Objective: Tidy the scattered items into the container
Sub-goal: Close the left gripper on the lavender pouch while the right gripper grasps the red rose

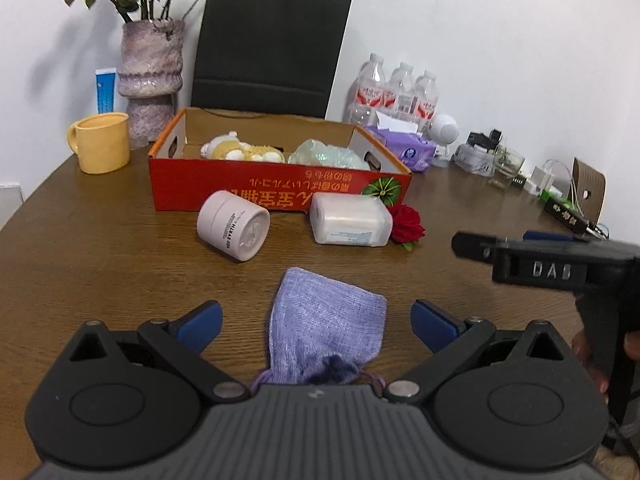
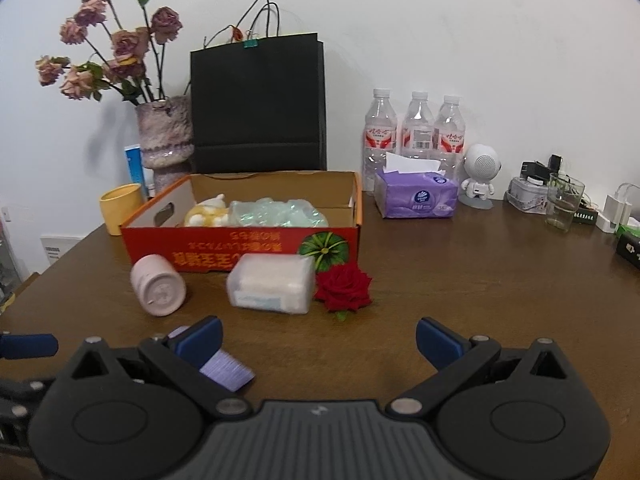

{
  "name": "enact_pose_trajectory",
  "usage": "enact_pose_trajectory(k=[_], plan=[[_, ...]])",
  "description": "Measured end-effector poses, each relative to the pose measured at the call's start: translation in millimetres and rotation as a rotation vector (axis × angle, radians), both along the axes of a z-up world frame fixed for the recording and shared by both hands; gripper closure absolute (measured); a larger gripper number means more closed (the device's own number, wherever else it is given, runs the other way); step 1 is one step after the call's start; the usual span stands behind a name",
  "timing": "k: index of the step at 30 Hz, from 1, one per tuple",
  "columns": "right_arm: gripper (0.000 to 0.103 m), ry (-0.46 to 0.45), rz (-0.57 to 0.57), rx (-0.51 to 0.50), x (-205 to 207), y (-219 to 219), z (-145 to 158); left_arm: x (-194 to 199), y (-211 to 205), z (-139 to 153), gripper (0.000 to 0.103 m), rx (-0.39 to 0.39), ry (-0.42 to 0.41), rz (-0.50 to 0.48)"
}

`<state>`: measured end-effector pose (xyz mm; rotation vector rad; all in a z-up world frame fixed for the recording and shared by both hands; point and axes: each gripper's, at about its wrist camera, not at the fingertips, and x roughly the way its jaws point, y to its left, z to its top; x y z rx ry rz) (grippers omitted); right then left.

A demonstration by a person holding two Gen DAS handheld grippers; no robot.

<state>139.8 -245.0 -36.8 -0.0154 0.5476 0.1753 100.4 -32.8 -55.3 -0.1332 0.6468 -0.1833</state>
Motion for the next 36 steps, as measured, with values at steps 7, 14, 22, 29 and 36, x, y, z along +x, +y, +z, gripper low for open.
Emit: enact_pose_trajectory(k=[7, 14, 22, 29, 36], plan=[[0.000, -0.011, -0.008, -0.021, 30.6, -1.4, -4.0, 29.8, 0.3, -13.8, 0.005, -0.005, 0.046, 0.009], [0.005, 0.015, -0.042, -0.035, 70.4, -7.7, -21.0, 52.6, 2.6, -26.8, 0.012, -0.019, 0.092, 0.019], [0.011, 0.036, -0.086, -0.030, 109.5, -7.7, -46.7, 73.3, -0.6, -41.7, 0.028, -0.016, 0.128, 0.001], [0.011, 0.058, -0.101, -0.034, 131.3, -4.4, -64.3, 76.8, -8.9, -49.8, 0.047, 0.055, 0.068, -0.009], [0.056, 0.068, -0.054, -0.024, 141.3, 3.7, -73.0, 86.3, -2.1, -51.8, 0.089, 0.053, 0.048, -0.014]])
